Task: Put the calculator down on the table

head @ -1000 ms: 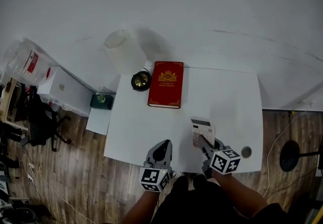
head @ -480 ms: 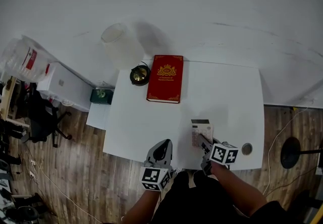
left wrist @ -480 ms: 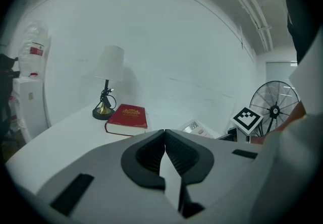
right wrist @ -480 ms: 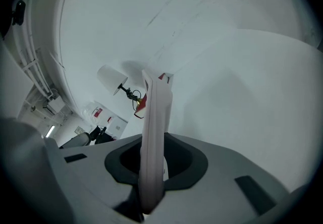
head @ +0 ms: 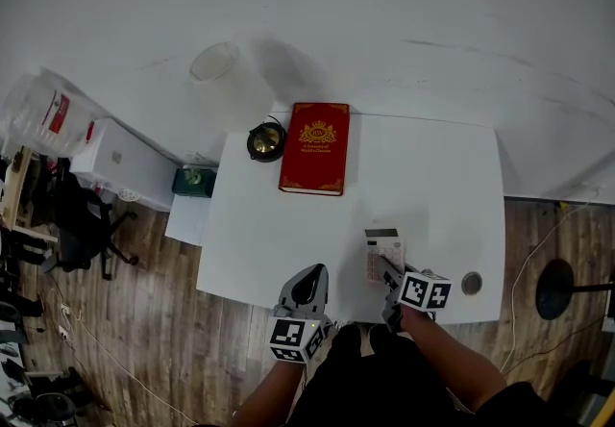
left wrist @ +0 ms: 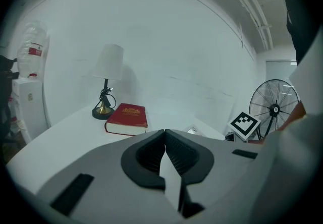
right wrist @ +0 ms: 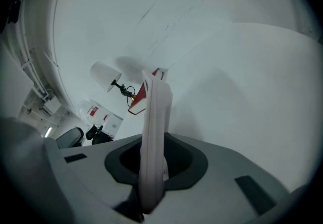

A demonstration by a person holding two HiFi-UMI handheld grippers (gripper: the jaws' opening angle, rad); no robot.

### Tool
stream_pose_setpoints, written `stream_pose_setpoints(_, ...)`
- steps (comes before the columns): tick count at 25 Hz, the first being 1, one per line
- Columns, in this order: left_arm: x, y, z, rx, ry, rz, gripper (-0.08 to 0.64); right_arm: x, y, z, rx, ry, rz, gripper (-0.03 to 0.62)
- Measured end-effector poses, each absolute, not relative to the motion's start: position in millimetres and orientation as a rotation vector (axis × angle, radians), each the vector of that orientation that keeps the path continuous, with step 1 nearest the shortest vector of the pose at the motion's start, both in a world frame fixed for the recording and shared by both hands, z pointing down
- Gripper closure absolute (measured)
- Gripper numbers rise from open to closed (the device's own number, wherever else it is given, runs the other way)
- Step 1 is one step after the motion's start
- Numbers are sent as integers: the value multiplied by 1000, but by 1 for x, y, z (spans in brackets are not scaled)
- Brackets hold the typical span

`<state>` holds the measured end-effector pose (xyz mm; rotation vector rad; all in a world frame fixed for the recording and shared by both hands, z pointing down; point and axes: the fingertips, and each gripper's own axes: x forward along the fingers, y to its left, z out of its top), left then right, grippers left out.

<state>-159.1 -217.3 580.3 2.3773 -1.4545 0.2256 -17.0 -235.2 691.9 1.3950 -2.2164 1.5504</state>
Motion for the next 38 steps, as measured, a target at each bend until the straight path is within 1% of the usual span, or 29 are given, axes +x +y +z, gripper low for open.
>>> stream_pose_setpoints(8, -154, -219, 581, 2383, -1434, 227, 540, -9, -228, 701, 1423, -2169, 1578, 499)
stream_pose_setpoints(12, -151, -219, 582, 2394, -1427, 238, 540, -6, -231, 697, 1428, -2171, 1474, 491)
stream_pose_setpoints(19, -147, -218, 581, 2413, -1420, 245, 540, 10, -226, 698, 1451, -2072, 1165, 430)
stream_pose_setpoints(22, -144, -217, 582, 2416, -1410, 248, 540, 19, -226, 701, 1474, -2018, 1063, 375)
stream_pose_setpoints(25, -142, -217, 582, 2420, -1402, 248, 540, 31, -225, 705, 1494, -1967, 1031, 312)
stream_pose_setpoints(26, -142, -217, 582, 2421, -1400, 247, 540, 33, -225, 706, 1495, -1961, 1029, 302)
stream_pose_setpoints(33, -136, -214, 581, 2436, -1376, 247, 540, 51, -222, 714, 1553, -1877, 996, 249)
stream_pose_setpoints(35, -134, -213, 581, 2442, -1367, 246, 540, 55, -219, 717, 1556, -1857, 988, 265)
stream_pose_setpoints(38, -132, -212, 581, 2446, -1356, 247, 540, 57, -218, 717, 1568, -1849, 970, 258)
